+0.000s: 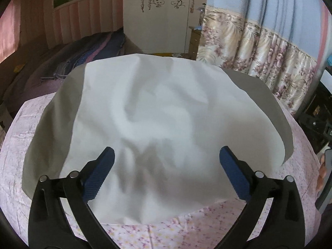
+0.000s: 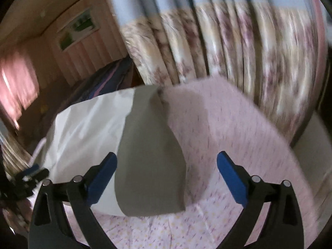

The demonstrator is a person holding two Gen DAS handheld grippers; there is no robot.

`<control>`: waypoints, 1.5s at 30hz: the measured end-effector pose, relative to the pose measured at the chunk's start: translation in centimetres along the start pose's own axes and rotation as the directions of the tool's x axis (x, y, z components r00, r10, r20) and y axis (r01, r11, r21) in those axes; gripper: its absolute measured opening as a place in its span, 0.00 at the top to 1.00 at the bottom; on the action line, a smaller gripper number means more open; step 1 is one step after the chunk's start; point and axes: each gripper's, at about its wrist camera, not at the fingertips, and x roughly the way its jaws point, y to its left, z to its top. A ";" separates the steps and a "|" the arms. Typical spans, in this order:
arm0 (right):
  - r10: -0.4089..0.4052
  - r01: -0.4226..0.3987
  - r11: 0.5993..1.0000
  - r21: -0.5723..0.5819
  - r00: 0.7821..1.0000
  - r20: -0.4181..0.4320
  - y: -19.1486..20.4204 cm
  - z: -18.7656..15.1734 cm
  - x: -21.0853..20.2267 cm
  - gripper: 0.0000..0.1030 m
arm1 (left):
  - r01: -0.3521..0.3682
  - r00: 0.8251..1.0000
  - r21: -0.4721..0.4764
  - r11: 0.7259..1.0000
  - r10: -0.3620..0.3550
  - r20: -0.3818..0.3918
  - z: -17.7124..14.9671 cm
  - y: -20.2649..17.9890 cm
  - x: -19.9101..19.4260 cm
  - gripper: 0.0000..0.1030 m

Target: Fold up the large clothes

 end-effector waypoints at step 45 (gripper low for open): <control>0.162 -0.153 0.987 0.059 0.964 -0.213 2.5 -3.0 6.9 0.27 | 0.031 0.997 0.027 0.999 -0.028 -0.076 -2.6 -0.5 5.8 0.03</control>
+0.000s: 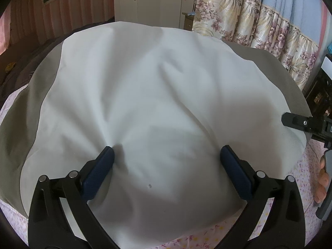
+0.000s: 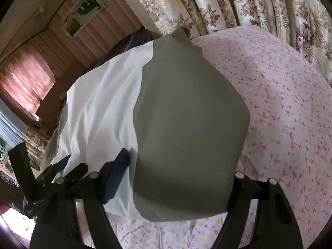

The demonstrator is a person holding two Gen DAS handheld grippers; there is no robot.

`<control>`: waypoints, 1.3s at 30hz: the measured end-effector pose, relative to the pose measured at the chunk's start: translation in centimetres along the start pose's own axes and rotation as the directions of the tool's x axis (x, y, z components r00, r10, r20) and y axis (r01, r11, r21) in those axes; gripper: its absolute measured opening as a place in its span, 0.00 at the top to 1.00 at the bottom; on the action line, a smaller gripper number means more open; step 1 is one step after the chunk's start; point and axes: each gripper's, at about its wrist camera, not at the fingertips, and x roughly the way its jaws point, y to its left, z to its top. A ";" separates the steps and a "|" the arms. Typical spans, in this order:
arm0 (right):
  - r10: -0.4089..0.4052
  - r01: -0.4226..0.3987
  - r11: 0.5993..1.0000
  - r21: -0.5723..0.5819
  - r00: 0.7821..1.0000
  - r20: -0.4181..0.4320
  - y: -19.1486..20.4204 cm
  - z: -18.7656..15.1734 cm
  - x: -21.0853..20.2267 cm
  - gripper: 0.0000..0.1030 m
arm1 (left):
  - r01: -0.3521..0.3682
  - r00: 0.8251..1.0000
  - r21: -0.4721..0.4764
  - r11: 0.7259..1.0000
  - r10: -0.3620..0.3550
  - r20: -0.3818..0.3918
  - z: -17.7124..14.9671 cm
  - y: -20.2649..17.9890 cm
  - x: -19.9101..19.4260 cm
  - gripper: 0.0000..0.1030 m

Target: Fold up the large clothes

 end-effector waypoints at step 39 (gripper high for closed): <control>-0.015 0.016 1.000 0.016 1.000 -0.013 -0.3 -1.5 -0.9 0.20 | 0.152 0.988 -0.084 0.985 -0.155 -0.022 0.0 0.0 -0.2 0.84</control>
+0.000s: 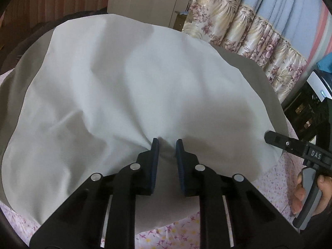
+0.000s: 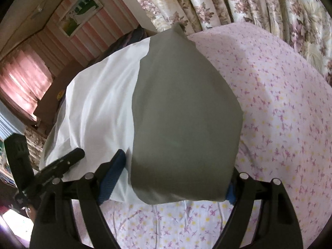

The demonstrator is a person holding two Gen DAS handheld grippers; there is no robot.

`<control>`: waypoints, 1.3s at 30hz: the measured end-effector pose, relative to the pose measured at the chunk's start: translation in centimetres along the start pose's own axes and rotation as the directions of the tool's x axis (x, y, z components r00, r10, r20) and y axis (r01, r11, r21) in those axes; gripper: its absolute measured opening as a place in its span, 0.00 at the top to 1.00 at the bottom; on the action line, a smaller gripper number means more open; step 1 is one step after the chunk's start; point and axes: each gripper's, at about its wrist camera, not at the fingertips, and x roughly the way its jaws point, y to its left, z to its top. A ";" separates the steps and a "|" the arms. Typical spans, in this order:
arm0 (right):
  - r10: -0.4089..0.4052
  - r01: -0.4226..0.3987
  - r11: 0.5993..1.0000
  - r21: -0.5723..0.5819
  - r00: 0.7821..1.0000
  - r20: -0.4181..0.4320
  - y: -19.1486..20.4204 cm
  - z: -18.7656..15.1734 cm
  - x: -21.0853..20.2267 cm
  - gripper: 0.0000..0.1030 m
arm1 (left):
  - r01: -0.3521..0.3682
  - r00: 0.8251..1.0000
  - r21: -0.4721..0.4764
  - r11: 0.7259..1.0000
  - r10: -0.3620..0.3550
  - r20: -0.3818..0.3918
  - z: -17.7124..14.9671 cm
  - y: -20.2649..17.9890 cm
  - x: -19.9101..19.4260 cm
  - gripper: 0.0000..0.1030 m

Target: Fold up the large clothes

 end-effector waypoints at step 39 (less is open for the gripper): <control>-0.239 0.235 0.593 -0.770 0.965 0.110 34.4 -5.8 9.0 0.78 | -0.193 0.974 -0.159 0.968 0.209 0.090 0.0 19.7 -15.9 0.21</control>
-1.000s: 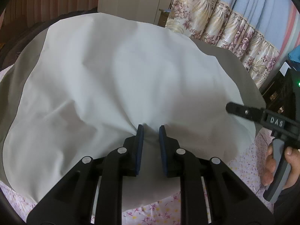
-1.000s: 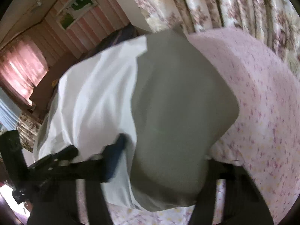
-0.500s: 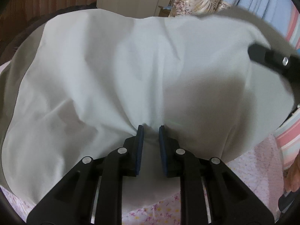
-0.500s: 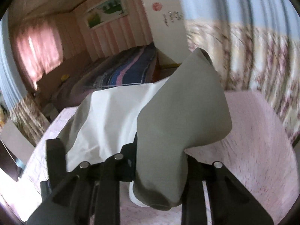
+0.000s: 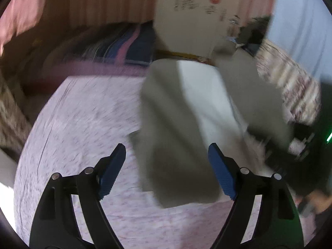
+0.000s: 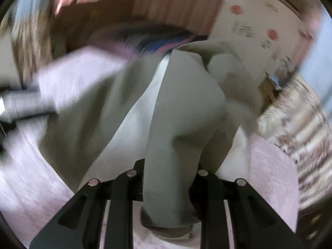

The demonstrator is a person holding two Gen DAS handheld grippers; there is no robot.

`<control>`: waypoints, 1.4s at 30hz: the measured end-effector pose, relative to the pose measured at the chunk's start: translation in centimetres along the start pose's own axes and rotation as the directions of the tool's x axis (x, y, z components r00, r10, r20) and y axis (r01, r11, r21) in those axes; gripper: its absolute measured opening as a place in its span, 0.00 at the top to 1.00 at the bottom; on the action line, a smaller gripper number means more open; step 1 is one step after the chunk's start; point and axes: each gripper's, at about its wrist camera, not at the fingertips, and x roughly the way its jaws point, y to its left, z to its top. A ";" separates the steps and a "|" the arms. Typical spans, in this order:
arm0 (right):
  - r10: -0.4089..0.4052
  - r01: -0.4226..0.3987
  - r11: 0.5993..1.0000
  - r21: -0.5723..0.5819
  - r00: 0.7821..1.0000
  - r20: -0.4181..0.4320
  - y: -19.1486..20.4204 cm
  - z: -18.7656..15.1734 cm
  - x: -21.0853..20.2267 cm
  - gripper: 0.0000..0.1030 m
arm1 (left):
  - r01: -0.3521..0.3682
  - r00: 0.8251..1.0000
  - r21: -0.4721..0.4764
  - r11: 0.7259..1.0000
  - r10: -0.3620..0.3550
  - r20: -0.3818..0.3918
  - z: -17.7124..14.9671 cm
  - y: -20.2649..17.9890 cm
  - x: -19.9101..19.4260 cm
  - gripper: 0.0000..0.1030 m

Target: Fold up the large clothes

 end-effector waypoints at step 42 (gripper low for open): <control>0.029 -0.036 0.998 0.044 0.987 0.159 -8.1 -5.8 -15.6 0.23 | -0.075 0.996 0.119 0.990 0.080 -0.033 -2.7 -0.8 0.4 0.11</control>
